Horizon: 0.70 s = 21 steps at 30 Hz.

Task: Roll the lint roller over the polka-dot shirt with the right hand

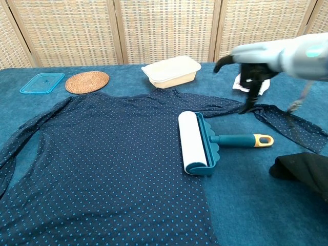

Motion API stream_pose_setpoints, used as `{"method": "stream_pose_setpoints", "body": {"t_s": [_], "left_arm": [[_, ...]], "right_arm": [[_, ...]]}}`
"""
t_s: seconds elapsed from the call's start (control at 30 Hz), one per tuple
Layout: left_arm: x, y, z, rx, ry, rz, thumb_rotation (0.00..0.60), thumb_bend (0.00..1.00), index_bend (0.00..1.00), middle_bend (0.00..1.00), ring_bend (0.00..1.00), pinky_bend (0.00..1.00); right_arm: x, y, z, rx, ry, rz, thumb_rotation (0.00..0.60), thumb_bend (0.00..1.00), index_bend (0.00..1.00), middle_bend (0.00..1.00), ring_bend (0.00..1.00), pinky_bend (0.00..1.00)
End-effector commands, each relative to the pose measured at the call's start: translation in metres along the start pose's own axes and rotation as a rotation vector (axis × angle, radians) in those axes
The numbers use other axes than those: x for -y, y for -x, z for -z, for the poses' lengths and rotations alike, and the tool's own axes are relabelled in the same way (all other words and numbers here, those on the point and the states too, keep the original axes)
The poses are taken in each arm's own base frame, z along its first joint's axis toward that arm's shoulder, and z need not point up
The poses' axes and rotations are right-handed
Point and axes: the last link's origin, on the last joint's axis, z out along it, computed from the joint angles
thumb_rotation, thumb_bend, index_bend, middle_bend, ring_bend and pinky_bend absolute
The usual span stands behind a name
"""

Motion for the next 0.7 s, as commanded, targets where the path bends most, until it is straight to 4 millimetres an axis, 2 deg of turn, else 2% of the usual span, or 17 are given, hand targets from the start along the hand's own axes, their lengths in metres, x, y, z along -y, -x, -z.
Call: {"method": "stream_pose_setpoints", "body": {"t_s": [0.03,0.13,0.3,0.7], "left_arm": [[0.000,0.000,0.000,0.001,-0.001,-0.001,0.600,0.00,0.00,0.00,0.00,0.00],[0.000,0.000,0.000,0.000,0.000,0.001,0.600,0.00,0.00,0.00,0.00,0.00],[-0.001,0.000,0.001,-0.002,0.006,-0.001,0.600,0.00,0.00,0.00,0.00,0.00],[-0.003,0.000,0.003,-0.004,0.017,-0.003,0.600,0.00,0.00,0.00,0.00,0.00]], "right_arm": [[0.028,0.009,-0.010,0.023,0.039,0.053,0.600,0.10,0.35,1.00,1.00,1.00],[0.032,0.018,-0.013,0.035,0.080,0.086,0.600,0.18,0.39,1.00,1.00,1.00],[0.026,0.038,-0.016,0.051,0.124,0.171,0.600,0.29,0.40,1.00,1.00,1.00],[0.007,0.067,-0.014,0.083,0.178,0.222,0.600,0.37,0.43,1.00,1.00,1.00]]}}
